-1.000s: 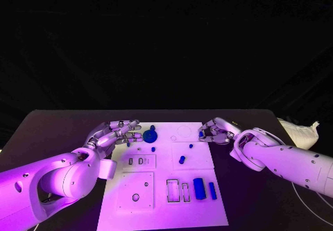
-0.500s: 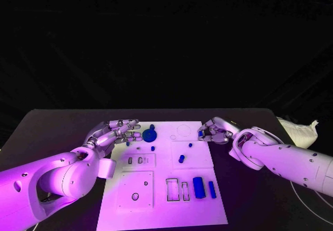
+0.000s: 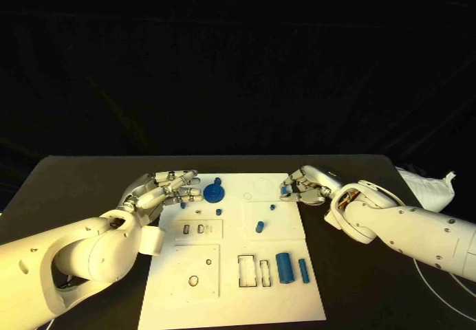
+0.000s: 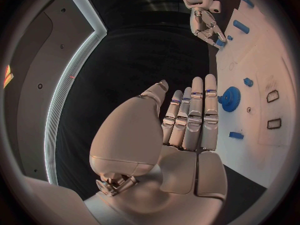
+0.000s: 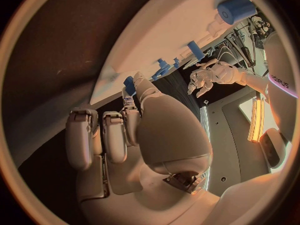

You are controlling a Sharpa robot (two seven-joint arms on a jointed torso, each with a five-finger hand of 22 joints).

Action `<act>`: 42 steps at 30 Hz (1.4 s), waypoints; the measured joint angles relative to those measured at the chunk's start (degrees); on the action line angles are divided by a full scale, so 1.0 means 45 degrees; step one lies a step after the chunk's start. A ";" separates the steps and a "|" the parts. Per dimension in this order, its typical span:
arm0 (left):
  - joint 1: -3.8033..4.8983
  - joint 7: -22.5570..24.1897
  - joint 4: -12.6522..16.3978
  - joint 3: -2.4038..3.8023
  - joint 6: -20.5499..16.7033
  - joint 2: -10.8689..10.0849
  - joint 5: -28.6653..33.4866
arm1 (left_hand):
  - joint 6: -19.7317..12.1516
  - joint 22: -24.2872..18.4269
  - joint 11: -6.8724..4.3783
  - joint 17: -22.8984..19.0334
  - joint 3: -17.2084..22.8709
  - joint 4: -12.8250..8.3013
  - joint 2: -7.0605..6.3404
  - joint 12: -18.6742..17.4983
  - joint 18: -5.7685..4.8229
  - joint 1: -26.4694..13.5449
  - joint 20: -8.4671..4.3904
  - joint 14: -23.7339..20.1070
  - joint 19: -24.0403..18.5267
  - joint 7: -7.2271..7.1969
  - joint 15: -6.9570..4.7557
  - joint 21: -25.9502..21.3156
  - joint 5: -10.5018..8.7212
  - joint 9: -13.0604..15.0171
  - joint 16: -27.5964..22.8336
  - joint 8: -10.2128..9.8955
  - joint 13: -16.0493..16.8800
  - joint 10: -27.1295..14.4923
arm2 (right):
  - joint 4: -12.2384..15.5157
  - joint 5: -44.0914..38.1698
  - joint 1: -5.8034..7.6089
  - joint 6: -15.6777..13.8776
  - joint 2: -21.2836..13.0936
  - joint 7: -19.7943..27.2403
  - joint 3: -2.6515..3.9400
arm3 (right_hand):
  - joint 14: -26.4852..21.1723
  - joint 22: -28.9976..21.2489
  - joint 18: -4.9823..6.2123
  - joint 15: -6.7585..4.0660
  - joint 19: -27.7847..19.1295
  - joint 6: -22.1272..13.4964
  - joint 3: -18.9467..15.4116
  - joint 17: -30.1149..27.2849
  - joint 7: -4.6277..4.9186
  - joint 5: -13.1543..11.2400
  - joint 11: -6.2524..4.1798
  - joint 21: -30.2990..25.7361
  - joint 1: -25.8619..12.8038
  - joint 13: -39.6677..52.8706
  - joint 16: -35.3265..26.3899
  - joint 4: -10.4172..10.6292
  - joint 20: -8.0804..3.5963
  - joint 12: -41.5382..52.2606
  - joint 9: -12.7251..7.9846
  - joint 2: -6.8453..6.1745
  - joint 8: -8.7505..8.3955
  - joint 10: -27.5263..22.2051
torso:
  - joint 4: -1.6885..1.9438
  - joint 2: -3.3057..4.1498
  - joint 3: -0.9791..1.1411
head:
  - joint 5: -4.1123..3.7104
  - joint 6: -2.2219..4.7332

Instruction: Assemble the parts on the task board

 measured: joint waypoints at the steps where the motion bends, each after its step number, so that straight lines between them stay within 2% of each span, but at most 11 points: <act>1: 0.0000 0.0000 -0.0011 0.0000 0.0000 -0.0019 0.0004 | 0.0000 -0.0001 0.0000 0.0000 0.0000 0.0000 0.0000 0.0000 0.0000 0.0000 0.0000 0.0000 0.0000 0.0000 0.0000 0.0000 0.0000 0.0000 0.0000 0.0000 0.0000 0.0000 | 0.0196 -0.0002 0.0002 -0.0056 -0.0031 -0.0036 0.0012 | 0.0006 0.0000 0.0000 -0.0036 0.0000 0.0000 0.0000 0.0000 0.0000 -0.0024 0.0000 0.0000 -0.0017 -0.0005 0.0000 0.0000 0.0000 0.0046 0.0000 0.0017 0.0000 0.0000 | 0.0000 -0.0002 0.0000 | 0.0000 0.0012; 10: 0.0000 0.0000 -0.0191 0.0000 -0.0002 -0.0066 0.0026 | 0.0000 -0.0002 0.0000 -0.0001 0.0000 0.0000 0.0000 0.0000 0.0001 0.0000 0.0000 0.0000 0.0000 0.0000 0.0000 0.0000 0.0000 0.0000 0.0000 0.0000 0.0000 0.0000 | 0.1956 -0.0425 0.0049 -0.0647 0.0156 -0.0698 0.0040 | 0.0026 -0.0001 0.0000 -0.0063 0.0046 0.0004 0.0088 -0.0001 -0.0005 -0.0123 -0.0002 0.0054 -0.0115 -0.0112 0.0000 0.0020 -0.0046 0.0193 0.0000 0.0115 0.0000 -0.0001 | -0.0032 -0.0054 -0.0024 | 0.0120 0.0074; 15: 0.0000 0.0008 -0.0341 0.0000 -0.0002 -0.0049 0.0037 | 0.0000 -0.0002 0.0000 -0.0002 0.0000 0.0000 0.0000 0.0000 0.0001 0.0000 0.0000 0.0000 0.0000 0.0000 0.0000 0.0000 0.0000 0.0000 0.0000 0.0000 0.0000 0.0000 | 0.2655 -0.1097 0.0063 -0.0769 0.0820 -0.1461 0.0040 | 0.0026 -0.0002 -0.0001 -0.0063 0.0046 0.0004 0.0099 -0.0001 -0.0006 -0.0139 -0.0001 0.0053 -0.0121 -0.0116 0.0000 0.0009 -0.0045 0.0193 0.0000 0.0121 0.0000 -0.0001 | -0.0004 -0.0101 -0.0056 | 0.0253 0.0017; 18: 0.0000 0.0015 -0.0423 0.0000 -0.0002 -0.0046 0.0043 | 0.0000 -0.0002 0.0000 -0.0002 0.0000 0.0000 0.0000 0.0000 0.0002 0.0000 0.0000 0.0000 0.0000 0.0000 0.0000 0.0000 0.0000 0.0000 0.0000 0.0000 0.0000 0.0000 | 0.2956 -0.1644 0.0073 -0.0690 0.1307 -0.2225 -0.0012 | 0.0026 -0.0002 -0.0001 -0.0062 0.0046 0.0003 0.0159 -0.0001 -0.0007 -0.0144 -0.0001 0.0053 -0.0121 -0.0117 0.0000 -0.0050 -0.0045 0.0141 0.0000 0.0121 0.0000 -0.0001 | 0.0021 -0.0135 -0.0081 | 0.0308 0.0012; 21: 0.0001 0.0022 -0.0505 0.0001 -0.0002 -0.0037 0.0050 | 0.0000 -0.0002 0.0000 0.0025 0.0000 0.0000 0.0000 0.0000 0.0001 0.0000 0.0000 0.0000 0.0000 0.0000 0.0000 0.0053 0.0000 0.0000 -0.0050 0.0000 0.0000 0.0000 | 0.3114 -0.2171 0.0059 -0.0501 0.1814 -0.3083 -0.0127 | 0.0027 -0.0003 -0.0001 -0.0061 0.0046 0.0002 0.0159 -0.0002 -0.0008 -0.0147 -0.0001 0.0053 -0.0121 -0.0110 0.0000 -0.0051 -0.0045 0.0057 0.0000 0.0121 0.0000 0.0000 | 0.0048 -0.0154 -0.0094 | 0.0393 0.0016; 24: 0.0001 0.0027 -0.0585 0.0001 -0.0003 -0.0032 0.0061 | 0.0000 -0.0003 0.0000 0.0027 0.0000 0.0000 0.0000 0.0000 0.0001 0.0000 0.0000 0.0000 0.0000 0.0000 0.0000 0.0053 0.0000 0.0000 -0.0050 0.0000 0.0000 0.0000 | 0.3177 -0.2603 0.0000 -0.0297 0.2273 -0.3807 -0.0215 | 0.0027 0.0008 -0.0001 -0.0060 0.0046 0.0001 0.0159 -0.0002 -0.0010 -0.0147 -0.0001 0.0052 -0.0121 -0.0102 0.0000 -0.0051 -0.0045 0.0009 0.0000 0.0121 0.0000 0.0001 | 0.0057 -0.0157 -0.0101 | 0.0549 0.0022; 28: 0.0001 0.0034 -0.0643 0.0001 -0.0003 -0.0030 0.0079 | 0.0000 -0.0003 0.0000 0.0026 0.0000 0.0000 0.0000 0.0000 0.0001 0.0000 0.0000 0.0000 0.0000 0.0000 0.0000 0.0053 0.0000 0.0000 -0.0050 0.0000 0.0000 0.0000 | 0.3153 -0.3044 -0.0142 -0.0097 0.2701 -0.4448 -0.0282 | 0.0027 0.0008 0.0000 -0.0058 0.0046 -0.0016 0.0159 -0.0002 -0.0027 -0.0164 -0.0002 0.0052 -0.0121 -0.0101 0.0000 -0.0051 -0.0044 0.0008 0.0000 0.0121 0.0000 0.0002 | 0.0057 -0.0159 -0.0103 | 0.0734 0.0002; 34: 0.0001 0.0042 -0.0707 0.0001 -0.0005 0.0000 0.0105 | 0.0000 -0.0003 0.0000 0.0026 0.0000 0.0000 0.0000 0.0000 0.0000 0.0000 0.0000 0.0000 0.0000 0.0000 0.0000 0.0053 0.0000 0.0000 -0.0050 0.0000 0.0000 0.0000 | 0.2926 -0.3824 -0.0289 0.0206 0.3370 -0.5221 -0.0452 | 0.0028 0.0007 -0.0001 -0.0056 0.0045 -0.0017 0.0158 0.0008 -0.0029 -0.0221 -0.0002 0.0052 -0.0123 -0.0080 -0.0001 -0.0051 -0.0044 -0.0065 0.0000 0.0122 0.0000 0.0002 | 0.0048 -0.0154 -0.0103 | 0.0803 -0.0001; 38: 0.0001 0.0044 -0.0736 0.0001 -0.0005 0.0020 0.0114 | 0.0000 -0.0003 0.0000 0.0025 0.0000 0.0000 0.0000 0.0000 -0.0001 0.0000 0.0000 0.0000 0.0000 0.0000 0.0000 0.0053 0.0000 0.0000 -0.0050 0.0000 0.0000 0.0000 | 0.2836 -0.4232 -0.0337 0.0339 0.3660 -0.5524 -0.0510 | 0.0029 0.0006 0.0000 -0.0054 0.0045 -0.0018 0.0157 0.0008 -0.0030 -0.0242 -0.0002 0.0051 -0.0133 -0.0080 0.0000 -0.0051 -0.0043 -0.0065 0.0000 0.0130 -0.0001 0.0003 | 0.0037 -0.0144 -0.0093 | 0.0880 -0.0059; 42: 0.0001 0.0045 -0.0753 0.0001 -0.0005 0.0040 0.0121 | 0.0000 -0.0004 0.0000 0.0025 0.0000 0.0000 0.0000 0.0000 0.0001 0.0000 0.0000 0.0000 0.0000 0.0000 0.0000 0.0052 0.0000 0.0000 -0.0050 0.0000 0.0000 0.0000 | 0.2774 -0.4570 -0.0365 0.0436 0.3901 -0.5749 -0.0570 | 0.0031 0.0006 0.0000 -0.0052 0.0045 -0.0019 0.0157 0.0008 -0.0031 -0.0246 -0.0002 0.0051 -0.0153 -0.0080 -0.0001 -0.0051 -0.0043 -0.0065 0.0000 0.0147 -0.0004 0.0003 | 0.0033 -0.0137 -0.0083 | 0.0884 -0.0107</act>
